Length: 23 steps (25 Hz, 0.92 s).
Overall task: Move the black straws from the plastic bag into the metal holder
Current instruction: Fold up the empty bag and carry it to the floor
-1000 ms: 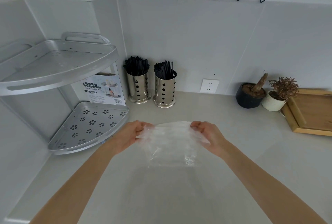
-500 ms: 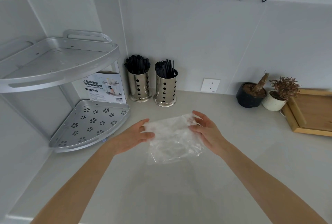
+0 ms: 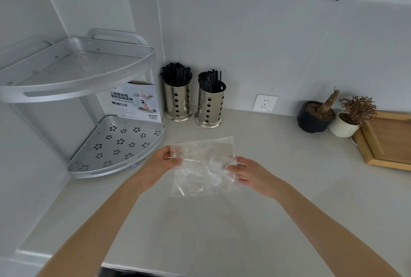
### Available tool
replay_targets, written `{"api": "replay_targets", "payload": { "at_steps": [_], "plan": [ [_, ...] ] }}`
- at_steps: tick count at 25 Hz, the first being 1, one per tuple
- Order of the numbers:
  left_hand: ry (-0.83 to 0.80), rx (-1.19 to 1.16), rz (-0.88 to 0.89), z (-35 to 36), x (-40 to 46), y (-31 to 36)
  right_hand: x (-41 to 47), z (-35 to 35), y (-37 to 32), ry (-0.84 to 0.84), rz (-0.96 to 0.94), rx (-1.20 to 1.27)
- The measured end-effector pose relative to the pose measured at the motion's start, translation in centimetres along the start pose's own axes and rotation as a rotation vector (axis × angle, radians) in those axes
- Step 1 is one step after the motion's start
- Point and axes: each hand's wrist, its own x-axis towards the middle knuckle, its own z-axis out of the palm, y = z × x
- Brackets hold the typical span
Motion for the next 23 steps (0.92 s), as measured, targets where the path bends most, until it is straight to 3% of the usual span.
{"api": "replay_targets", "payload": {
  "at_steps": [8, 14, 23],
  "plan": [
    [-0.054, -0.158, -0.184, -1.3, -1.4, -2.1, 0.0, 3.6, 0.3, 0.139, -0.103, 0.114],
    [-0.109, -0.169, -0.131, -3.2, -2.9, -3.8, 0.3, 4.9, 0.4, 0.189, -0.130, 0.139],
    [0.250, -0.114, -0.044, -2.8, -7.1, -4.9, 0.2, 6.6, 0.3, 0.007, -0.092, -0.085]
  ]
}}
